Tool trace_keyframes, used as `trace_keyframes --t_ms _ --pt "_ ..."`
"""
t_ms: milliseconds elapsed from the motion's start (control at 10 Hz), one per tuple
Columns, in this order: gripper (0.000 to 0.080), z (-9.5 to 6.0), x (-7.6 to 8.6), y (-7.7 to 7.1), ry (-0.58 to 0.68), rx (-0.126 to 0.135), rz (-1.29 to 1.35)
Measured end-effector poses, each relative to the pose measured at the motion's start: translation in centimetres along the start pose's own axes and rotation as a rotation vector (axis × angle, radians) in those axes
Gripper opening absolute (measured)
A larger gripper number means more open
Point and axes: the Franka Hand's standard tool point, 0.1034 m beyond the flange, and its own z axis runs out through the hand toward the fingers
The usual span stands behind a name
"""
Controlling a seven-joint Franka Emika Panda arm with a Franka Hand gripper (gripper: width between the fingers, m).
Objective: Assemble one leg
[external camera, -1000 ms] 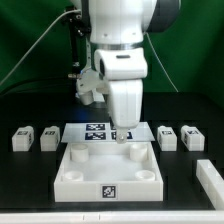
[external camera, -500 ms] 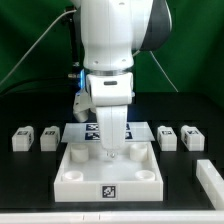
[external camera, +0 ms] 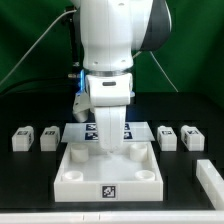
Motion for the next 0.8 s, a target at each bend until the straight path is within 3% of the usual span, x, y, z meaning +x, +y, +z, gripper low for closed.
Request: trace_keyframes --t_ms 100,200,800 --pt "0.0131 0.00 -0.01 0.00 0.000 0.000 0.000" --pt "0.0062 -0.07 -0.03 0.11 0.000 -0.005 0.001" --pt "0.0062 -0.13 -0.02 0.24 0.000 -0.011 0.001"
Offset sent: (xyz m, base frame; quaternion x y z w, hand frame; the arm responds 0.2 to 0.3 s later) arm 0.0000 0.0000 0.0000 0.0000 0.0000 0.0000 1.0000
